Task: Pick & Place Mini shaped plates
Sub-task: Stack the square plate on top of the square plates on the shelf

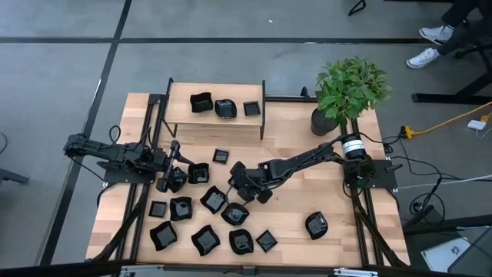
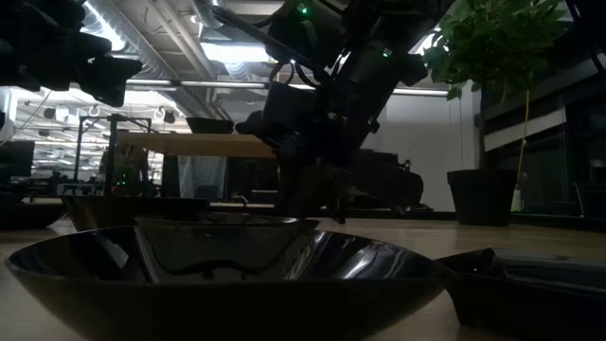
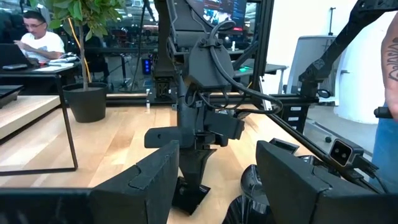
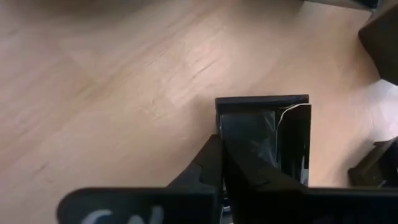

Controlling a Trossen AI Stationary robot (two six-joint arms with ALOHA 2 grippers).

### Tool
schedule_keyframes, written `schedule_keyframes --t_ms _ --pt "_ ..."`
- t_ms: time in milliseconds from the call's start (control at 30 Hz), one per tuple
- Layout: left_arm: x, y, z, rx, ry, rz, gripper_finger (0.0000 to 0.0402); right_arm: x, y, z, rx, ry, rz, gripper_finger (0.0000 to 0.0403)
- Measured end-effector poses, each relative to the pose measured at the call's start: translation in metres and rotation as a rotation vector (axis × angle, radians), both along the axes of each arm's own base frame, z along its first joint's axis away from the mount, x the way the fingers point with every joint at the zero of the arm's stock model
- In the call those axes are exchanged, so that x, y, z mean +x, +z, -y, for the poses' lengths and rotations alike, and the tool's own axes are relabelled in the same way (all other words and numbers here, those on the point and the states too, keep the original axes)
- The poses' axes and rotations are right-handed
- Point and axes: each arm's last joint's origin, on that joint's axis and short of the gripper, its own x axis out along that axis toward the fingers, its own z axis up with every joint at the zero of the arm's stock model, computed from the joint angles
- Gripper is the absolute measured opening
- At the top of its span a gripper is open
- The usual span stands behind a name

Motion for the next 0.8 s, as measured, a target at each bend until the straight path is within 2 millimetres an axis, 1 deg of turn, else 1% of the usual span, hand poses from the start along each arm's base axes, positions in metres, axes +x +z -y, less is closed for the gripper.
schedule_keyframes --t_ms 67,200,367,600,800 --pt "0.0 0.0 0.0 0.0 0.0 0.0 0.0207 0.0 0.0 0.0 0.005 -0.015 -0.002 0.001" --pt "0.0 0.0 0.0 0.0 0.0 0.0 0.0208 -0.001 0.0 0.0 0.021 -0.11 -0.008 0.0021" --pt "0.0 0.0 0.0 0.0 0.0 0.0 0.0208 -0.001 0.007 0.0 0.047 -0.192 -0.062 0.0006" --pt "0.0 0.0 0.0 0.0 0.0 0.0 0.0207 0.005 0.026 0.0 0.099 -0.28 -0.085 0.0008" --pt "0.0 0.0 0.0 0.0 0.0 0.0 0.0207 0.012 0.048 -0.001 0.217 -0.394 -0.098 0.0004"
